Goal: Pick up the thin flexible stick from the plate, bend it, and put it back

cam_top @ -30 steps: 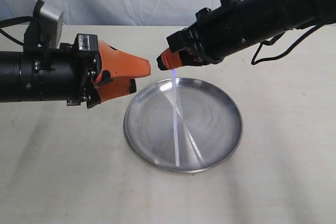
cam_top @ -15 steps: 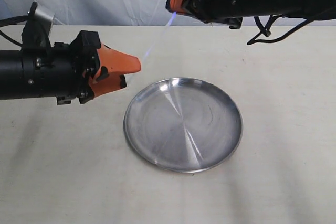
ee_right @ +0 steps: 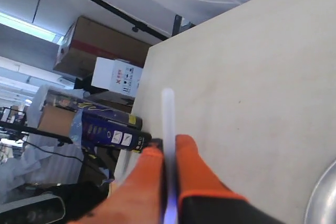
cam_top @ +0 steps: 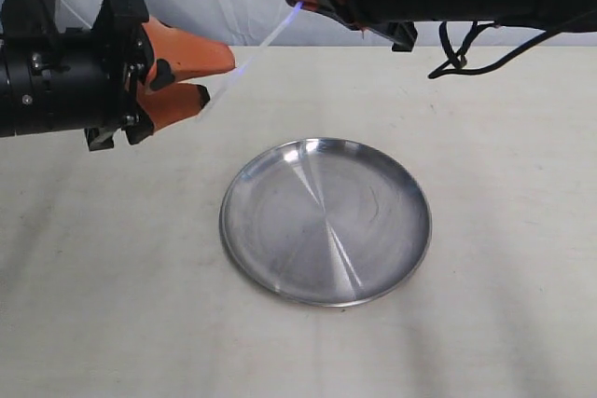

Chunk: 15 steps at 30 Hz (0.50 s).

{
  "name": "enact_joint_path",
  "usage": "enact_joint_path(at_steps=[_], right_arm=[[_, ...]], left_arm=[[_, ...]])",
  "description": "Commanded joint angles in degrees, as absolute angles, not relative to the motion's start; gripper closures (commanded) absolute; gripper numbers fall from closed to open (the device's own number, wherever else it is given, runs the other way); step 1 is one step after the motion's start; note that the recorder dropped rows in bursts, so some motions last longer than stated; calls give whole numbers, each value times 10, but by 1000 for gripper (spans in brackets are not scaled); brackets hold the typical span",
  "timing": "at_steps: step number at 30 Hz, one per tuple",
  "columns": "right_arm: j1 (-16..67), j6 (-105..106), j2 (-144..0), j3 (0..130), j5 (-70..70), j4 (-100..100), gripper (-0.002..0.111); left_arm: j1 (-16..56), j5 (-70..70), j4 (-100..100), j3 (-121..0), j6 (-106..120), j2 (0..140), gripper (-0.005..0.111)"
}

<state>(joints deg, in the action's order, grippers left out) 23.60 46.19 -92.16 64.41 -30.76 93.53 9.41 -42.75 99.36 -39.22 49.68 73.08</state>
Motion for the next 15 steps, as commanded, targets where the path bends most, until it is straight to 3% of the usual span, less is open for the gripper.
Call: enact_joint_path(at_steps=[1, 5, 7, 10, 15], right_arm=[[235, 464, -916, 643, -345, 952, 109], [235, 464, -916, 643, -367, 964, 109], [235, 464, -916, 643, -369, 965, 109], [235, 464, -916, 643, -369, 965, 109], [235, 483, -916, 643, -369, 963, 109]], left_arm=[[92, -450, 999, -395, 499, 727, 51], [92, -467, 999, -395, 496, 727, 57], [92, -467, 991, -395, 481, 727, 72], [92, -468, 984, -395, 478, 727, 107], [92, -469, 999, -395, 496, 726, 107]])
